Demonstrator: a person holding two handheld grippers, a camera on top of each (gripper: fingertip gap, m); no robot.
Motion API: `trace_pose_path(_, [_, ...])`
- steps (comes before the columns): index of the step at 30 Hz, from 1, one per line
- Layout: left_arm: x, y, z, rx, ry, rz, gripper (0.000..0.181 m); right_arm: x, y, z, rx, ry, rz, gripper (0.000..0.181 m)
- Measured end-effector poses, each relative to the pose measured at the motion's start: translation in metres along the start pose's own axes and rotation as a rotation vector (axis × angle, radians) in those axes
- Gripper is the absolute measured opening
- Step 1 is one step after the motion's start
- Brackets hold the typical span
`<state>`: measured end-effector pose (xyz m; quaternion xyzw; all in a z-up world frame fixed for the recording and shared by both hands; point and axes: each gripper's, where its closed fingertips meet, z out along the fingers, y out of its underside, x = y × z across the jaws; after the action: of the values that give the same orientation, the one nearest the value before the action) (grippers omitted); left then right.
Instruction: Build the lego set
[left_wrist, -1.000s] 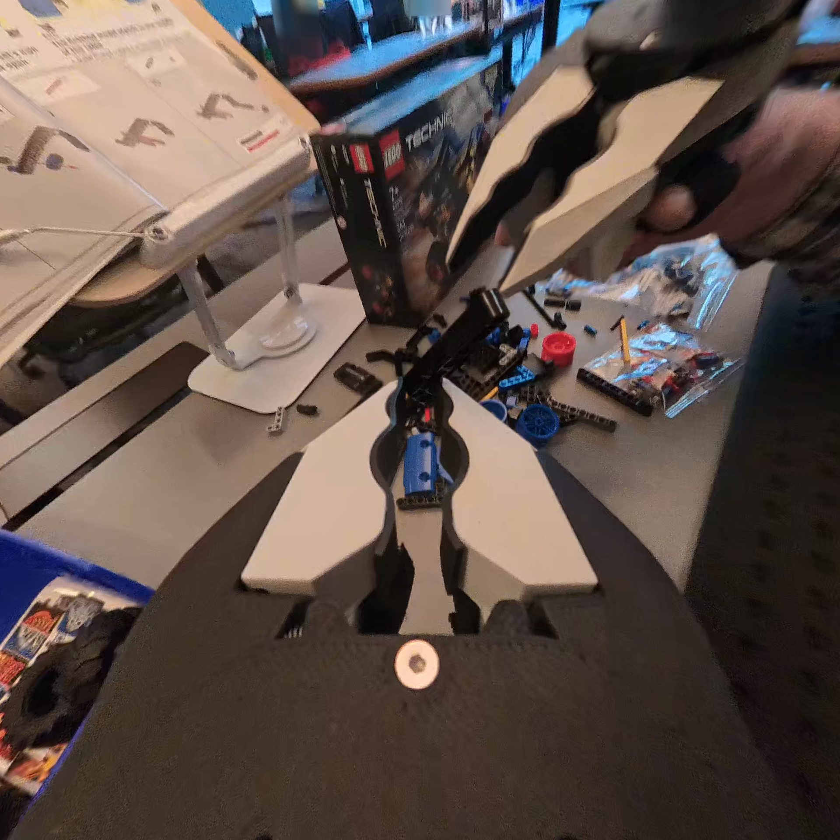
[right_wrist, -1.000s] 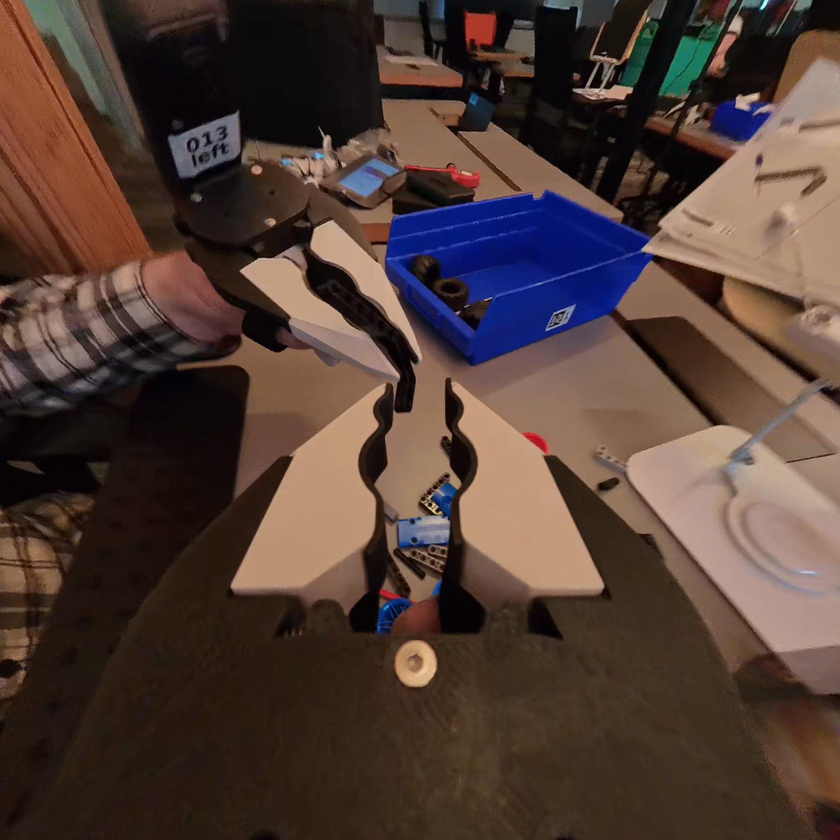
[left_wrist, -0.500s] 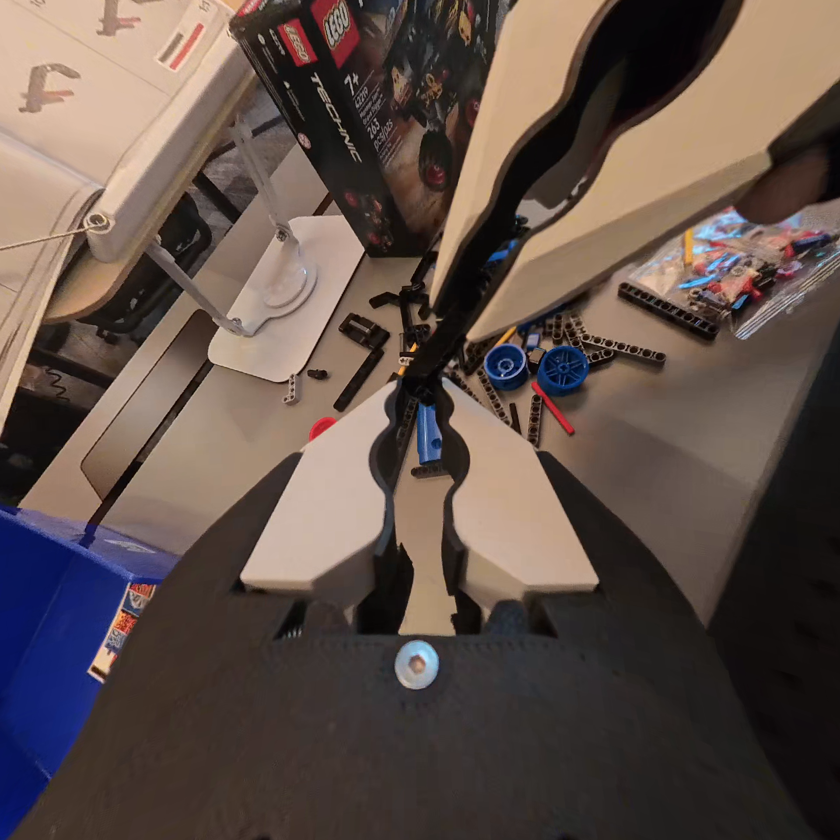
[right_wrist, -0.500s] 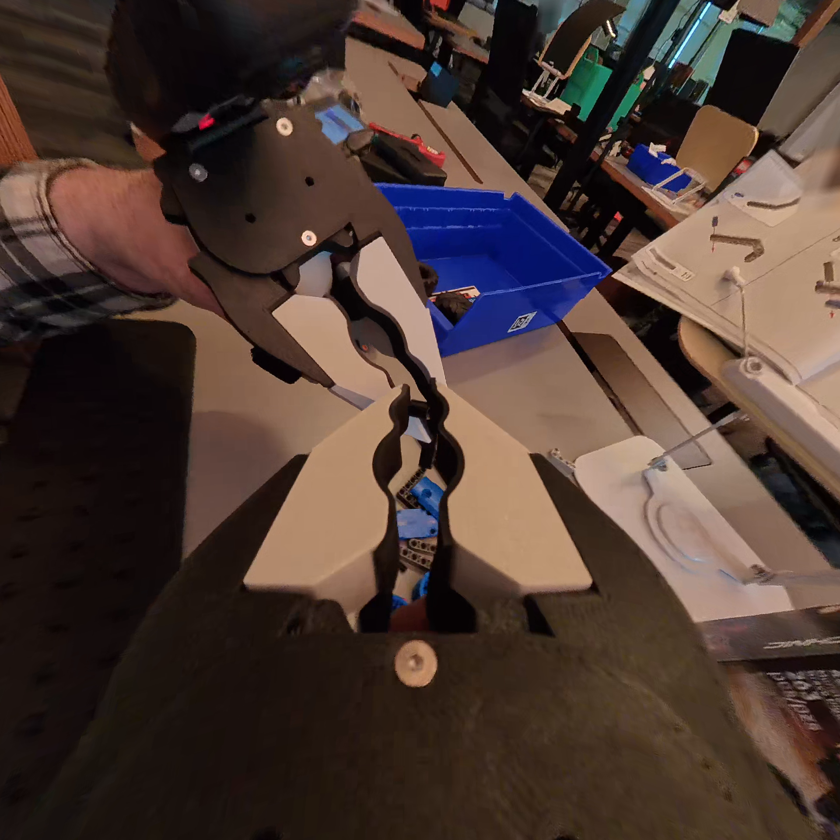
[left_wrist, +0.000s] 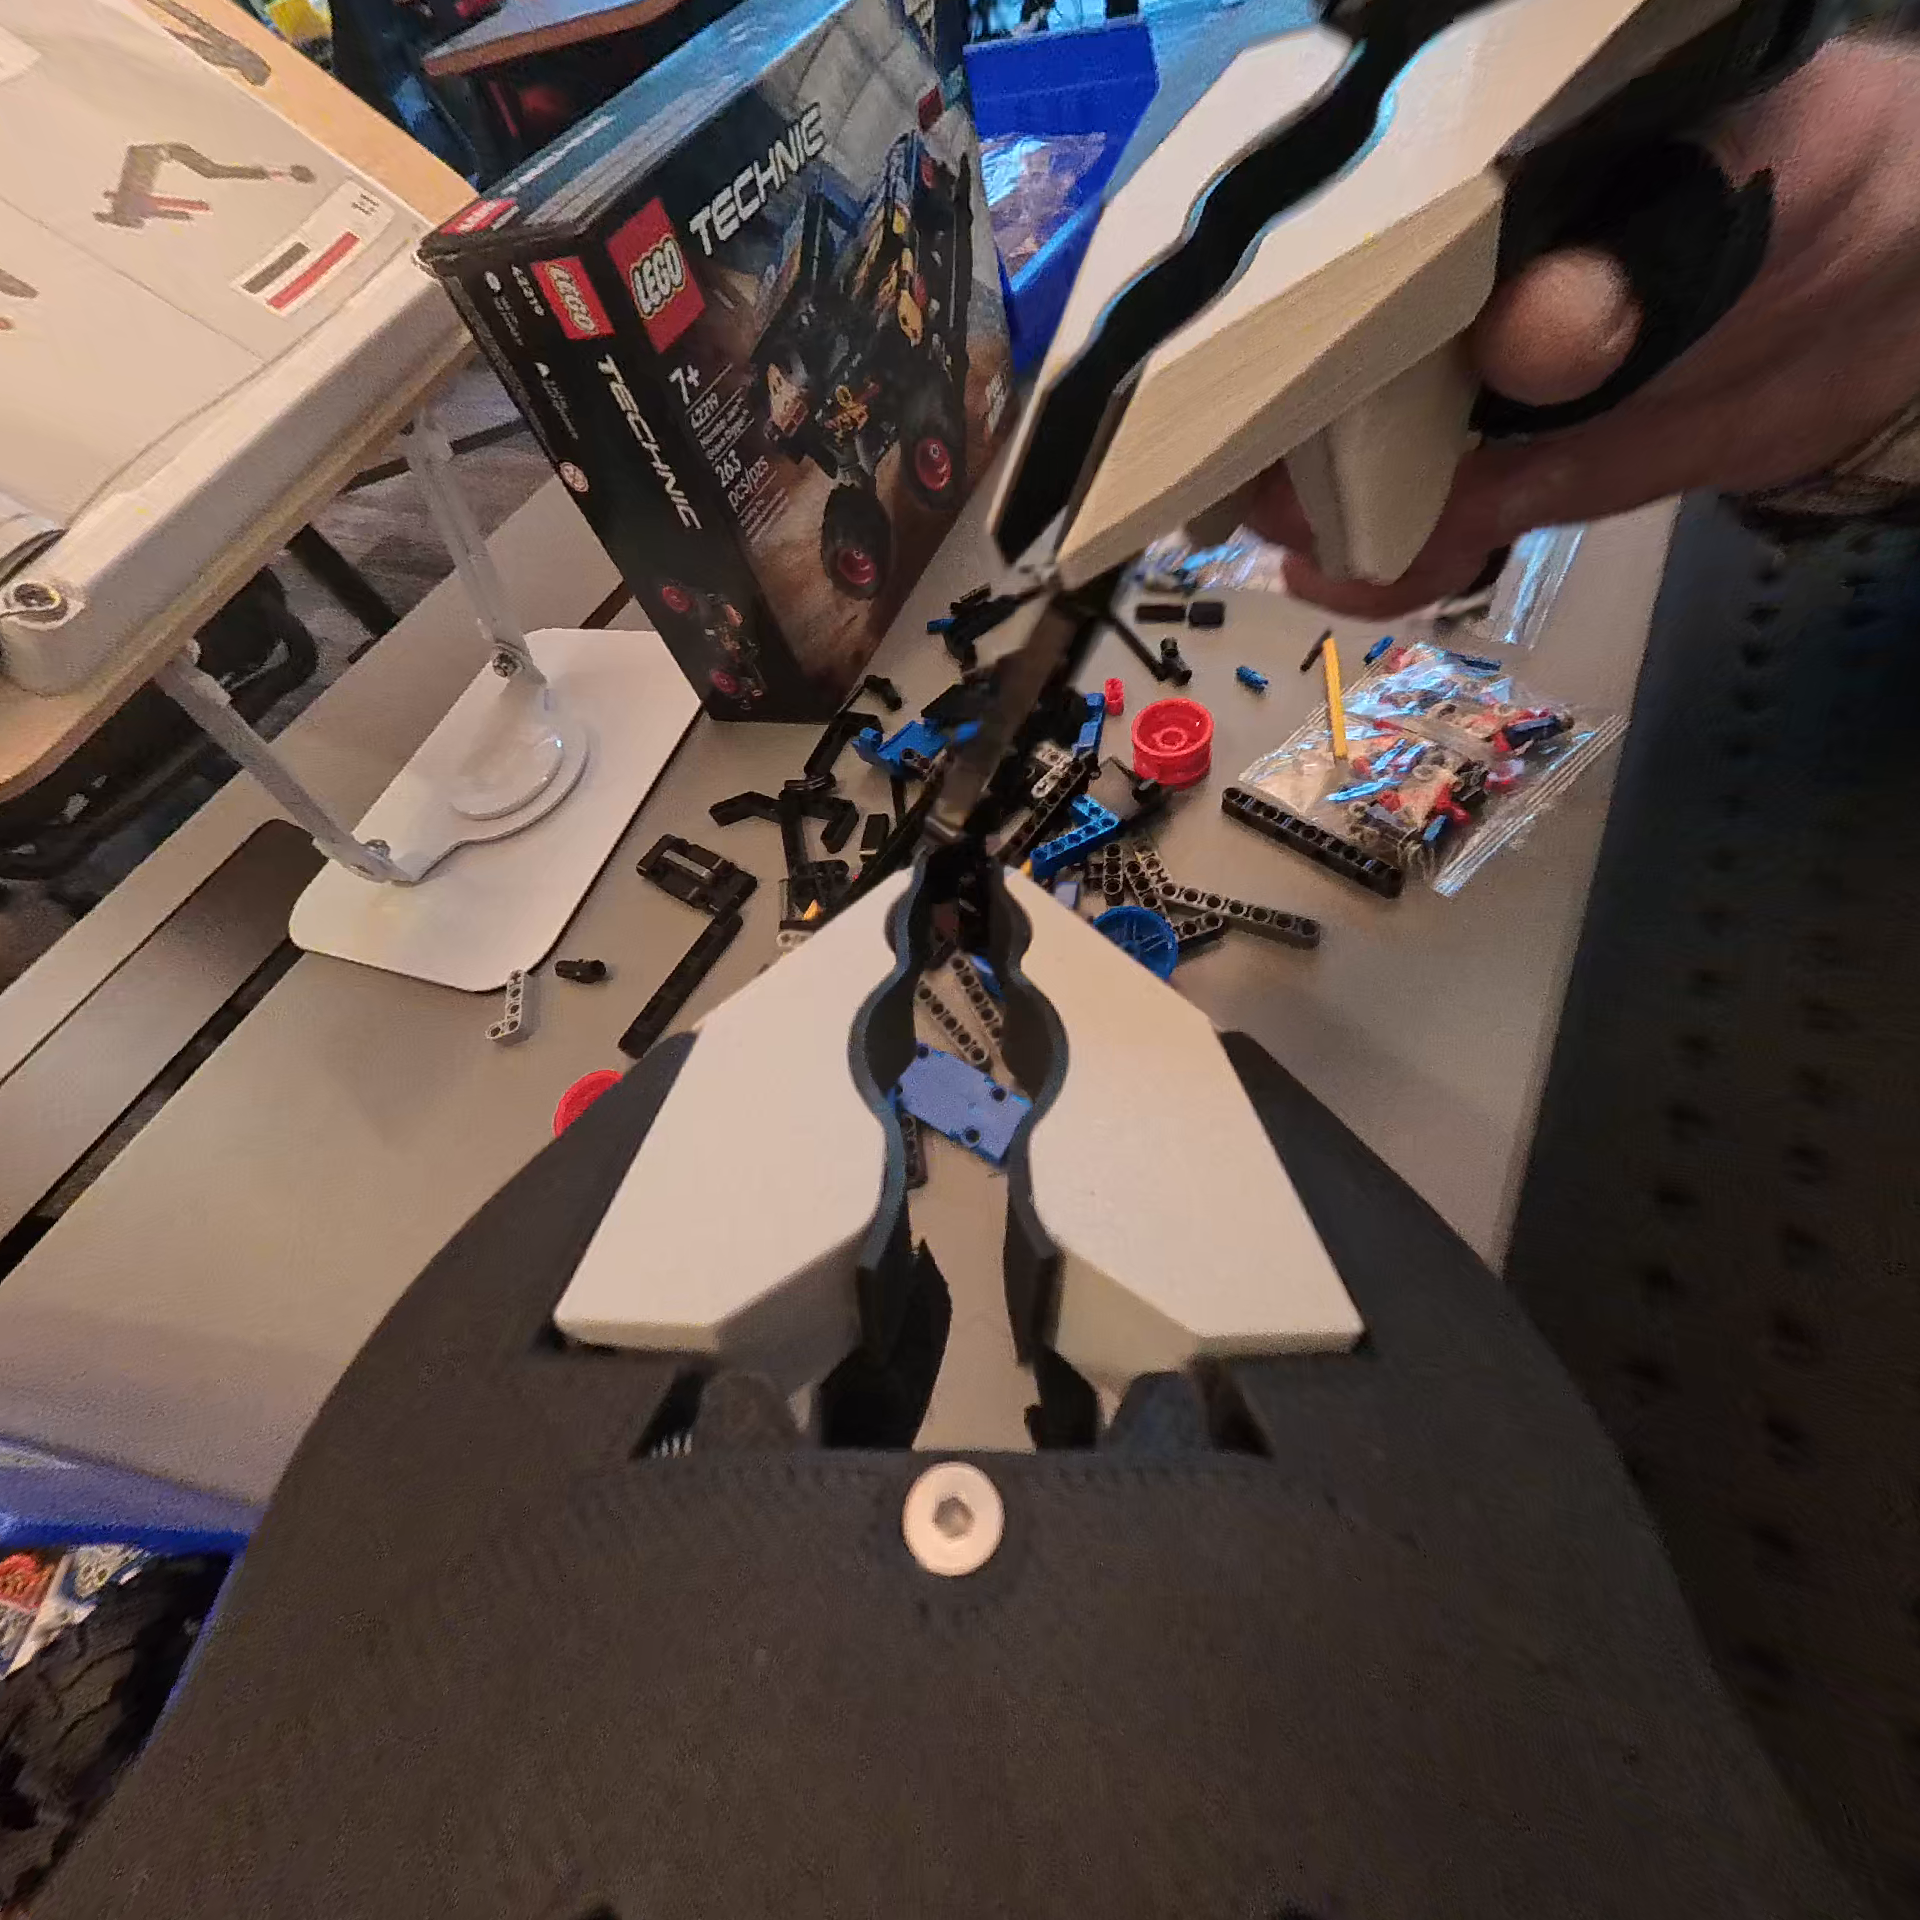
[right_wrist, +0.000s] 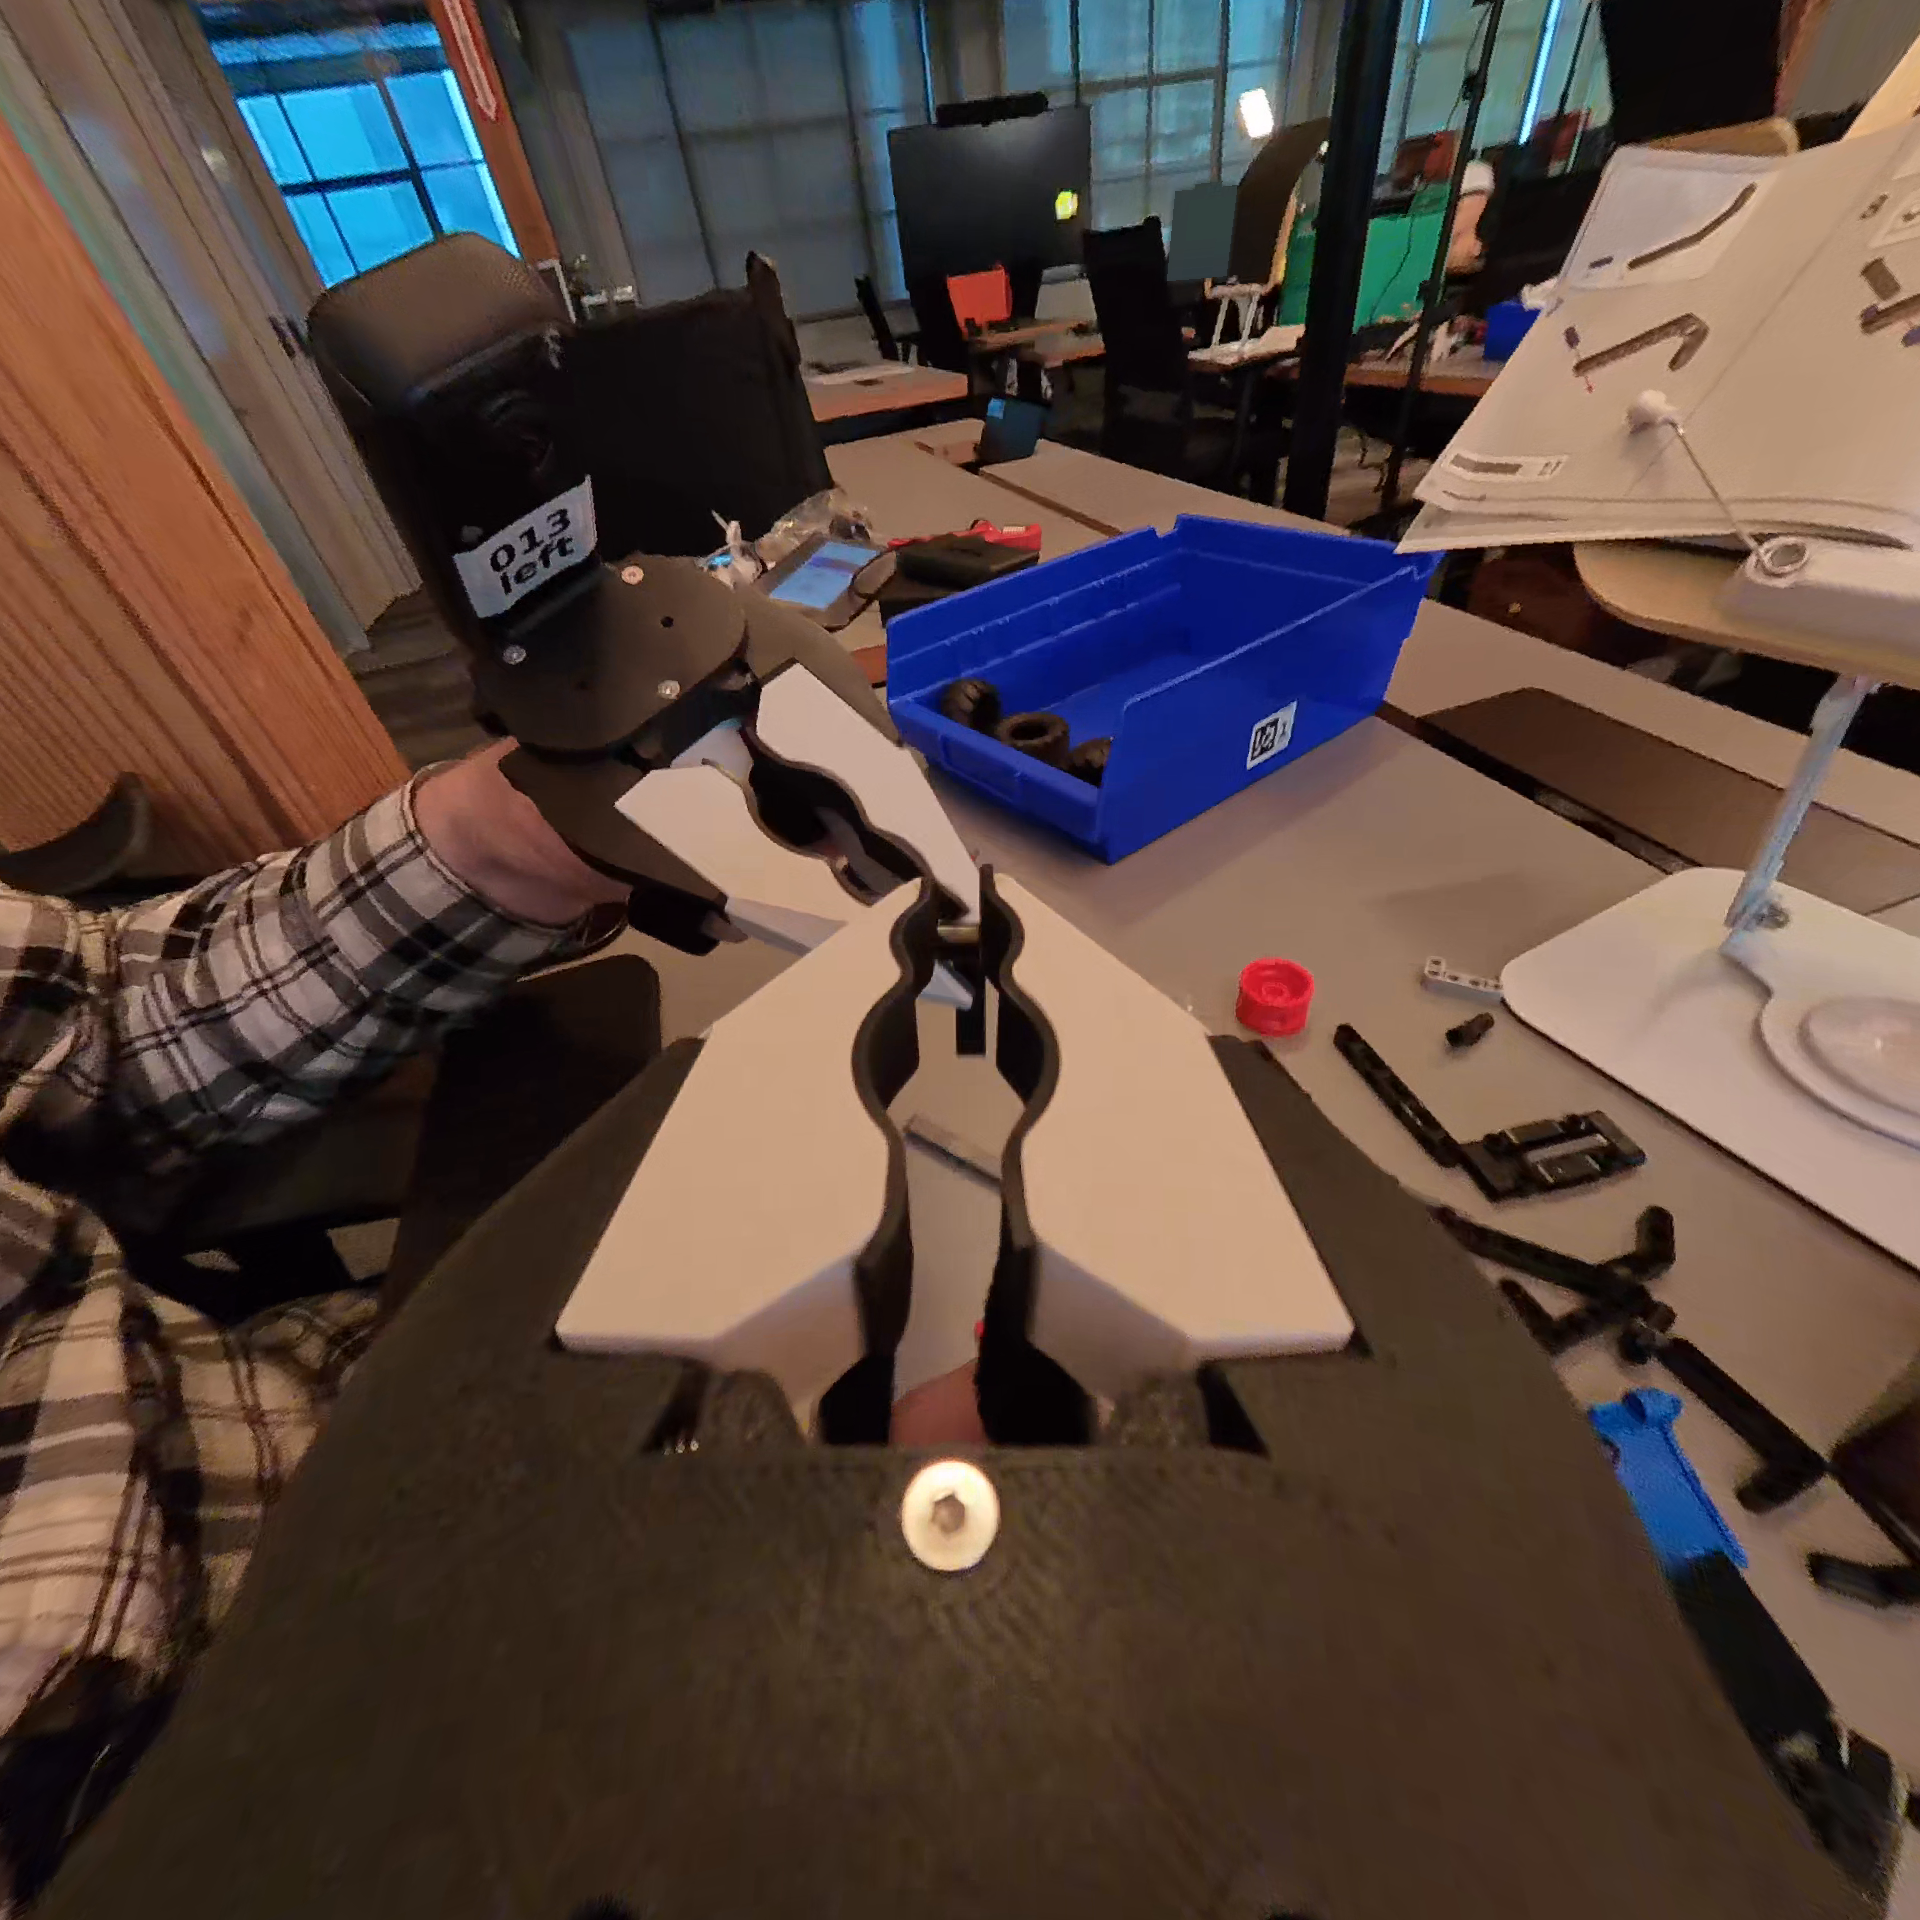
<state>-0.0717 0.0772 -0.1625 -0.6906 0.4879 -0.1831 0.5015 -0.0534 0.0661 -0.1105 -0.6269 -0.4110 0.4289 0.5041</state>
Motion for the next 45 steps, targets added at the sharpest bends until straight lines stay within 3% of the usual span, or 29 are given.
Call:
trace_pose_path(5, [0.006, 0.017, 0.005, -0.096, -0.023, 0.071, 0.008, 0.02, -0.003, -0.045, -0.041, 0.081, -0.025, 0.031])
trace_pose_path(9, [0.02, 0.033, 0.012, -0.171, -0.005, 0.12, 0.008, 0.054, 0.003, -0.106, -0.151, 0.263, -0.105, 0.026])
trace_pose_path(12, [0.043, 0.04, 0.02, -0.213, 0.075, 0.123, 0.008, 0.074, 0.028, -0.149, -0.305, 0.373, -0.156, 0.017])
trace_pose_path(17, [0.078, 0.06, 0.033, -0.311, 0.162, 0.172, 0.008, 0.085, 0.093, -0.19, -0.57, 0.411, -0.176, 0.012])
trace_pose_path(25, [0.107, 0.075, 0.049, -0.399, 0.239, 0.182, 0.008, 0.077, 0.172, -0.16, -0.753, 0.363, -0.13, 0.018])
trace_pose_path(28, [0.109, 0.075, 0.052, -0.4, 0.246, 0.175, 0.008, 0.079, 0.188, -0.148, -0.771, 0.398, -0.077, 0.022])
trace_pose_path(35, [0.108, 0.075, 0.056, -0.382, 0.25, 0.165, 0.008, 0.086, 0.194, -0.139, -0.734, 0.446, 0.041, 0.015])
trace_pose_path(45, [0.107, 0.075, 0.058, -0.353, 0.261, 0.164, 0.008, 0.098, 0.186, -0.128, -0.733, 0.429, -0.018, 0.018])
